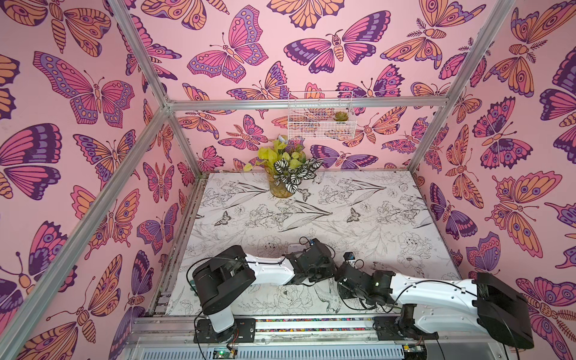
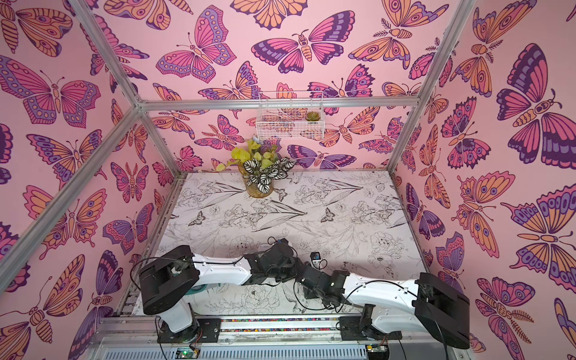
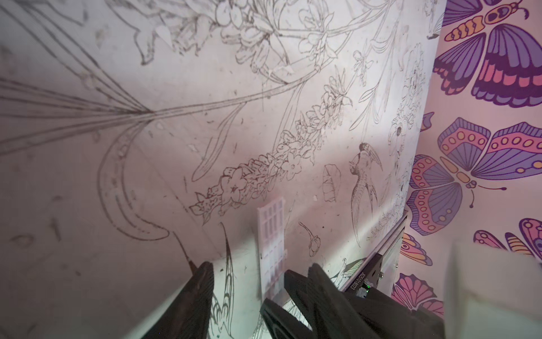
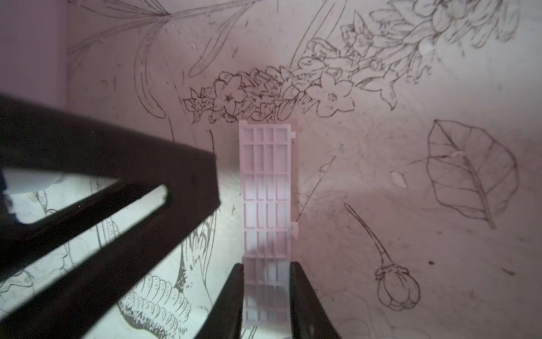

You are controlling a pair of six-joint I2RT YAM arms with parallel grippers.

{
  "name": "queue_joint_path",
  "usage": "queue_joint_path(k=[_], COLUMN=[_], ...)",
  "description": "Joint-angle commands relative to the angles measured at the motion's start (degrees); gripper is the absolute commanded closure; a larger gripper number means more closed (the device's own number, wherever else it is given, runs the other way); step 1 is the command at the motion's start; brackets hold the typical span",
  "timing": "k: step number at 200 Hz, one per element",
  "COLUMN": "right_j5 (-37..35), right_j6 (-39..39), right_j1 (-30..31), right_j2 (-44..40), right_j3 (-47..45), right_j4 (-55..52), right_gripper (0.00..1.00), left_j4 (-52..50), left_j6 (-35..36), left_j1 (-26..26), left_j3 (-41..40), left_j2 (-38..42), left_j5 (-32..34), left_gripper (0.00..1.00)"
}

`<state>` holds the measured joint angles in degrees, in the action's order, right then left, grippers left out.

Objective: Insert the battery into the alarm
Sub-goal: Pick up the cover from the center of the board.

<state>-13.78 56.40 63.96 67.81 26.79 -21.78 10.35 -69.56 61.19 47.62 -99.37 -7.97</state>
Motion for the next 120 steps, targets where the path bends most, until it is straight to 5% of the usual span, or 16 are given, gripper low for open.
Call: queue_joint_path(k=[1, 120], right_j5=[-0.1, 0.5], right_j6=[0.9, 1.8], right_j1=[0.5, 0.4], right_j2=[-1.7, -2.9], right_j3=[-0.7, -1.9], right_j4=[0.5, 3.0], right_gripper=[0.73, 0.73], left_j4=[-0.2, 6.3], left_j6=[-0.1, -2.0], left_j1=[0.5, 0.6], left_j3=[1.4, 0.7], left_j2=[-1.6, -7.9], left_j5=[0.0, -2.5], left_gripper=[0.46, 0.54])
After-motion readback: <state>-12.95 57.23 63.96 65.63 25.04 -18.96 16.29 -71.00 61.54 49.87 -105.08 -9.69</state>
